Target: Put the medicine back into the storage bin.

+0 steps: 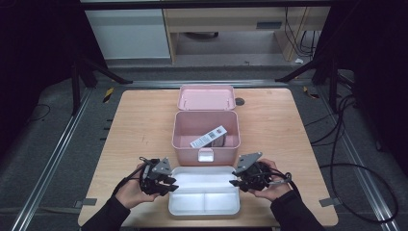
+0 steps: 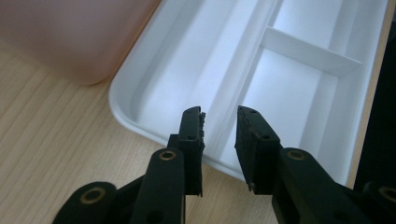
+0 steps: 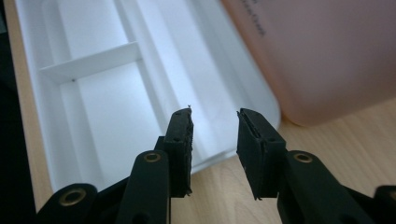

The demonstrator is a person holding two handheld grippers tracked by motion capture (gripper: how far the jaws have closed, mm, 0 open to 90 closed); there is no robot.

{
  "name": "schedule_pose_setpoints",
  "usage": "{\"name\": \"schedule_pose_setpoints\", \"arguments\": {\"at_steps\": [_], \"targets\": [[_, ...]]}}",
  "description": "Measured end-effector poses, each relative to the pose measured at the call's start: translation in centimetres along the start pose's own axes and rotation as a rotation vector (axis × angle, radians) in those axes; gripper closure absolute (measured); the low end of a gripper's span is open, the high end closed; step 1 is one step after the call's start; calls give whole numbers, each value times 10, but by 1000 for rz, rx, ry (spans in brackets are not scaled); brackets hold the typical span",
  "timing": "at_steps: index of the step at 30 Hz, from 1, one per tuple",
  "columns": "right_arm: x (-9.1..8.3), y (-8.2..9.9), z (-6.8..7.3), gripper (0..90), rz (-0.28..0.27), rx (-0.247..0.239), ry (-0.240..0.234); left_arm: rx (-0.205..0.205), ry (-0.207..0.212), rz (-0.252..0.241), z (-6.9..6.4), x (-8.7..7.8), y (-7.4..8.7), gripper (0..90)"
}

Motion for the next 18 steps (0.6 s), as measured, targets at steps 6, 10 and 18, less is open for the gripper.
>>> {"name": "schedule_pose_setpoints", "arguments": {"at_steps": [6,10,18], "targets": [[17,4,9,691,73,-31,-56,35,19,63,-2,13,-4,745],[26,6,13,710,112,-46,-82,61,32,112,-3,23,-5,757],[37,5,18,767,185,-86,-99,84,27,163,1,31,-1,770]]}}
Point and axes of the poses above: each handheld gripper's, and its own axes: x roughly forward along the jaws, y roughly out of its underside, z roughly to its left, the point moved 5 cm from there along x, roughly forward along the jaws, and after that the axes turned 7 degrees about y, right-handed, at the moved point
